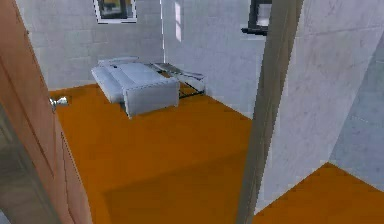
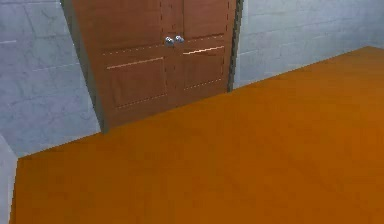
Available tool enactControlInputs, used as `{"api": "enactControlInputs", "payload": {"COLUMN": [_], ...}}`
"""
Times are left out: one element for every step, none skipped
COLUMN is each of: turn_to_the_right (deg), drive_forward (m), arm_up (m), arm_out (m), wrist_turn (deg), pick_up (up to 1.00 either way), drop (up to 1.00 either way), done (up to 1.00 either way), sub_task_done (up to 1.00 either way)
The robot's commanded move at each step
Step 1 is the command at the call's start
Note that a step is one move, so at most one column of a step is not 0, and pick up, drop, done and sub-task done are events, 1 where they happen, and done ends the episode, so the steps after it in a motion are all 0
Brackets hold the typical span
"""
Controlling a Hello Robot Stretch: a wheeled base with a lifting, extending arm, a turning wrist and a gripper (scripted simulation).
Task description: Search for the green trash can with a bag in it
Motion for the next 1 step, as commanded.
{"api": "enactControlInputs", "payload": {"turn_to_the_right": [0.0], "drive_forward": [0.40], "arm_up": [0.00], "arm_out": [0.00], "wrist_turn": [0.0], "pick_up": [0.00], "drop": [0.00], "done": [0.00], "sub_task_done": [0.00]}}
